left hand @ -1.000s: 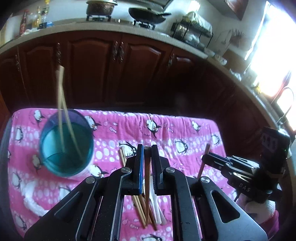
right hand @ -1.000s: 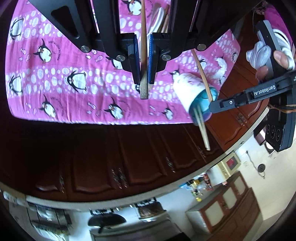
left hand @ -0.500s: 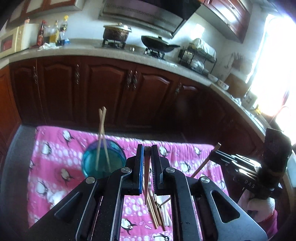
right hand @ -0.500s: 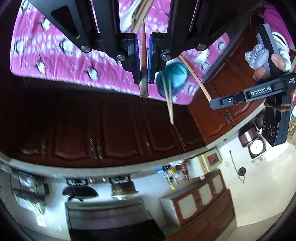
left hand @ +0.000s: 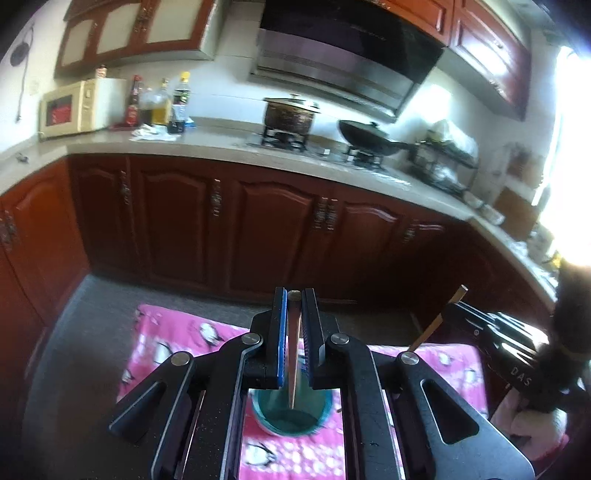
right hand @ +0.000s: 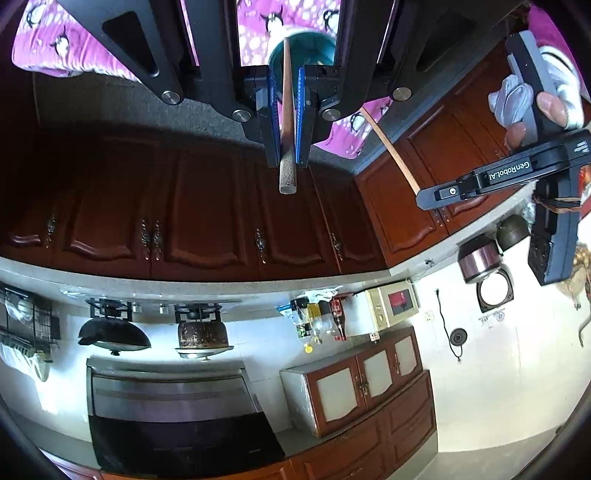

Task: Organize utensils
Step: 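Lift the chopsticks with the right gripper over the utensil holder, then open the right gripper to drop the chopsticks into the holder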

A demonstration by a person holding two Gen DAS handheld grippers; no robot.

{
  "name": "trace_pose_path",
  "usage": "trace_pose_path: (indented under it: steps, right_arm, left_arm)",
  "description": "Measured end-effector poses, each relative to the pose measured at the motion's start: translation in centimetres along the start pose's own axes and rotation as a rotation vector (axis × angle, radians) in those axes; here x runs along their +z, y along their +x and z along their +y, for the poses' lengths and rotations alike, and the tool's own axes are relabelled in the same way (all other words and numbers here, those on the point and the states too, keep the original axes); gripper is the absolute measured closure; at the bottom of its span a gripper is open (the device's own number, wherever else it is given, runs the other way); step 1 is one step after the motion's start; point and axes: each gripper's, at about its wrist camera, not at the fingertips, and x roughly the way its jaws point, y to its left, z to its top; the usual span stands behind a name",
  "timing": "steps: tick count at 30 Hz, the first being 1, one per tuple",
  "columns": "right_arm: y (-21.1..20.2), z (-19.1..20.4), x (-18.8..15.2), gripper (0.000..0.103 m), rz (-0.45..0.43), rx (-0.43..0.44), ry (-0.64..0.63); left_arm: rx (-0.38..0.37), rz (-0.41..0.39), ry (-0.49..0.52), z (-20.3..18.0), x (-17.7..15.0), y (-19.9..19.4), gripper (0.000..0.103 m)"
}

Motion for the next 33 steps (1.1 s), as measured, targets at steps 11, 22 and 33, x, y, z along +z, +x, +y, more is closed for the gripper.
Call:
trace_pose_path:
  steps: [11,22,33]
  right_arm:
    - [8.6,-1.2,-3.2,0.096,0.133,0.013,0.038]
    - [13.3,-4.1,-6.3,0.091,0.238,0.028,0.118]
    - [11.6,-4.2,-8.1,0.074,0.248,0.037,0.129]
  left_arm:
    - [0.081,0.125,-0.022,2.2,-3.7,7.4,0.097]
    - [0.073,0.169,-0.024,1.7,-4.7,9.6,0.096]
    - [0.082,0.157,-0.013,0.8,-5.4,8.5,0.054]
